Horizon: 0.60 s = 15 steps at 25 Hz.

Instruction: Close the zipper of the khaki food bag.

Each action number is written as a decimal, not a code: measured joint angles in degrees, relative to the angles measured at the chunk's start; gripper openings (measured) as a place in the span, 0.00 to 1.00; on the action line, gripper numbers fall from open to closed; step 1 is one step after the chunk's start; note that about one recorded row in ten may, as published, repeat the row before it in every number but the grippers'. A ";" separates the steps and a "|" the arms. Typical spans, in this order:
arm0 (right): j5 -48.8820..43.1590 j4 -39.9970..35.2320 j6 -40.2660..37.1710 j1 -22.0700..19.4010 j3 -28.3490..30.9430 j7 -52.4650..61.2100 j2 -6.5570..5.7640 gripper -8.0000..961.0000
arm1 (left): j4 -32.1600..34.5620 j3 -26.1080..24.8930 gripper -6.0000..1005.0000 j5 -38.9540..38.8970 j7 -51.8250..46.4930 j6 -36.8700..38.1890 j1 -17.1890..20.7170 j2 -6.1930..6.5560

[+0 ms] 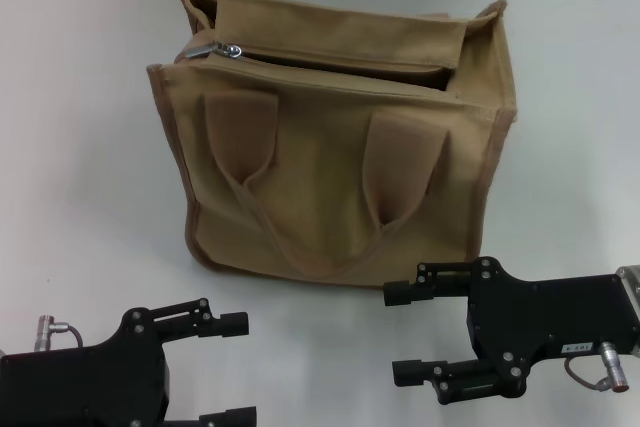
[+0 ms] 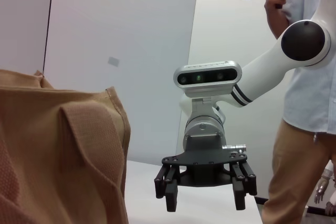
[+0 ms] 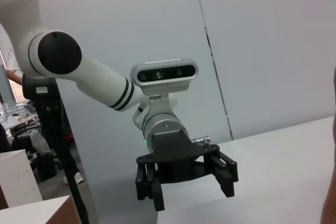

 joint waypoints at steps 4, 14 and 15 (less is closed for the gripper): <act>0.00 0.81 0.02 0.02 0.00 -1.05 0.09 0.76 | 0.00 -0.08 0.77 -0.23 0.00 0.00 -0.17 0.00; 0.93 3.22 0.54 0.63 0.67 -2.74 0.09 0.76 | -0.49 -8.27 0.75 -4.87 0.98 0.14 0.23 0.01; 1.51 3.97 0.68 0.71 0.64 -3.58 0.08 0.76 | -1.15 -10.36 0.75 -6.00 1.19 0.02 0.30 0.00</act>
